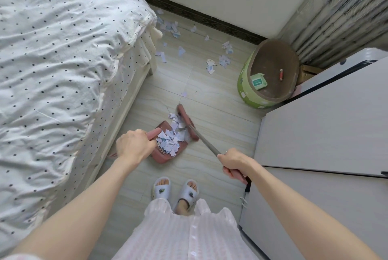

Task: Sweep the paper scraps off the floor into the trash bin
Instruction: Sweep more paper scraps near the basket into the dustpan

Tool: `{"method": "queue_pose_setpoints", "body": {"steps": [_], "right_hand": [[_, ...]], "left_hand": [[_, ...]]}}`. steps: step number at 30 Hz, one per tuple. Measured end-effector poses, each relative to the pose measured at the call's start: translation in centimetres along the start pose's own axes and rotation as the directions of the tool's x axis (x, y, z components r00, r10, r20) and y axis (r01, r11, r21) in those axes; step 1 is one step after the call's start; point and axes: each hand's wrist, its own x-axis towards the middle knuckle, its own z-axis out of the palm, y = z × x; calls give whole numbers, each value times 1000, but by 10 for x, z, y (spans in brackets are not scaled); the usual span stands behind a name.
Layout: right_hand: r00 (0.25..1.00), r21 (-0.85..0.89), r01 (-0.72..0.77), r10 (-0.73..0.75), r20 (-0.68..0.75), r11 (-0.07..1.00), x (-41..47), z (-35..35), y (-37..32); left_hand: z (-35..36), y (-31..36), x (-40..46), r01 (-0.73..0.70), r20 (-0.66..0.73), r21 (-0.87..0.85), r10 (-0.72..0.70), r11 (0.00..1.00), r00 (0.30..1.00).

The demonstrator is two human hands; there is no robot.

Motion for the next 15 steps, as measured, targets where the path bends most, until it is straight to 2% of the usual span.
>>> {"method": "queue_pose_setpoints", "body": {"steps": [5,9,10,13,15], "right_hand": [[997,-67,48,-44,63,997,-6,15,-12],[997,-72,26,-21,73,997,-14,5,-16],[996,-33,14,-11,87,999,-15,-3,-16],[984,284,-104,58,166,953,-23,-34,-17],[985,332,-108,55,165,937,-27,-50,-20]], "left_hand": [[-1,1,2,17,-11,19,-17,1000,1000],[0,-4,-2,18,-29,30,-17,999,999],[0,-5,-3,18,-30,30,-17,999,999],[0,-8,-6,24,-24,14,-24,1000,999],[0,-11,-9,41,-19,0,-41,999,999]]}}
